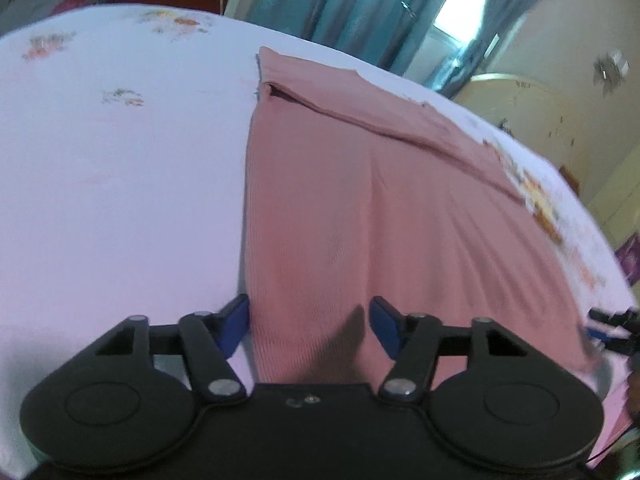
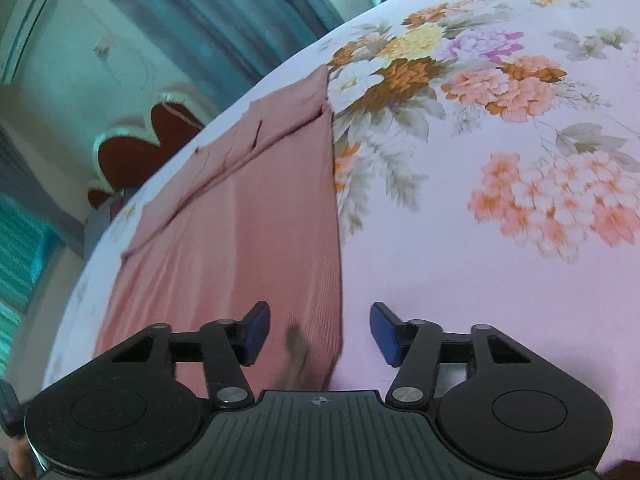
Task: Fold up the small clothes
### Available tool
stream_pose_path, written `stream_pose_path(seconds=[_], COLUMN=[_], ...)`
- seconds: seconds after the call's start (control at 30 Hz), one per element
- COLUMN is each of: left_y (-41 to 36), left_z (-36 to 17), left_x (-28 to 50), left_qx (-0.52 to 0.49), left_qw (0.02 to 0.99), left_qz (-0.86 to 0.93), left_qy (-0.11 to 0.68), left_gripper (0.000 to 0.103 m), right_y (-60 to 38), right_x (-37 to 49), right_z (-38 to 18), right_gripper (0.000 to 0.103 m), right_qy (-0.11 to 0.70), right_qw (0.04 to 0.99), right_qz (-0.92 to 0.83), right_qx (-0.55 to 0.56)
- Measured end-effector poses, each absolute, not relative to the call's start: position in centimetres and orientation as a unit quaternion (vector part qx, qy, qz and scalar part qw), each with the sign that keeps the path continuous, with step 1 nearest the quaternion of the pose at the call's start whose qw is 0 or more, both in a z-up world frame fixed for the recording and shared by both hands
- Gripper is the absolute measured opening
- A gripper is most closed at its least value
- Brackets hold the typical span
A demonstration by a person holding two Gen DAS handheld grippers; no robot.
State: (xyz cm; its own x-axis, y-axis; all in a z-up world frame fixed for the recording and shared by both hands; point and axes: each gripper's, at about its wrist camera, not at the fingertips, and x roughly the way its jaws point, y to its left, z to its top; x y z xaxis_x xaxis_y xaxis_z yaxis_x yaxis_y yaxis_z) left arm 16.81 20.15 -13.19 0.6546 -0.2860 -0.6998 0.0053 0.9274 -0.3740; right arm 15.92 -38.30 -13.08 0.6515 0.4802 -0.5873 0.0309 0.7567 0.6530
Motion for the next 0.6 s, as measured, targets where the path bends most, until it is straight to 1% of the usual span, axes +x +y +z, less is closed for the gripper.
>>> stream_pose_path(seconds=[0.03,0.2,0.27,0.37,0.4,0.43,0.5,0.53,0.57,0.6], left_y=[20.6,22.6,22.9,23.1,23.0,22.9,22.7,22.4,21.9,21.7], left_z=[-13.5,-14.9,-15.4,-16.3,-16.4,-16.4,-16.3,-16.2,-16.1,-16.2], left_x=[17.4,17.6,16.7,16.0,16.1,16.5,17.3,17.7,17.9,18.0], left_qx=[-0.192,-0.286,-0.304,-0.332,-0.331,-0.325,-0.318,-0.308,-0.295,-0.288], left_qw=[0.889,0.863,0.855,0.836,0.832,0.832,0.83,0.832,0.836,0.838], left_qz=[-0.087,-0.126,-0.139,-0.172,-0.184,-0.186,-0.185,-0.183,-0.181,-0.177], left_qy=[0.407,0.398,0.396,0.401,0.405,0.41,0.419,0.423,0.426,0.428], left_gripper=[0.06,0.06,0.057,0.055,0.055,0.055,0.054,0.048,0.035,0.023], right_y=[-38.5,-38.2,-38.0,-38.5,-38.4,-38.4,-38.5,-38.4,-38.3,-38.2], right_x=[16.5,17.1,16.2,15.5,15.6,15.7,16.4,16.6,16.9,17.0], right_z=[-13.3,-14.4,-14.5,-15.2,-15.5,-15.6,-15.7,-15.6,-15.5,-15.3], right_gripper=[0.051,0.051,0.048,0.034,0.024,0.016,0.015,0.015,0.015,0.011], right_qy=[0.396,0.408,0.412,0.422,0.426,0.431,0.43,0.43,0.431,0.429], right_qw=[0.845,0.812,0.805,0.779,0.777,0.778,0.775,0.776,0.779,0.782], right_qz=[0.133,0.177,0.19,0.211,0.214,0.209,0.208,0.211,0.214,0.218], right_qx=[0.335,0.379,0.382,0.412,0.411,0.406,0.412,0.409,0.402,0.395])
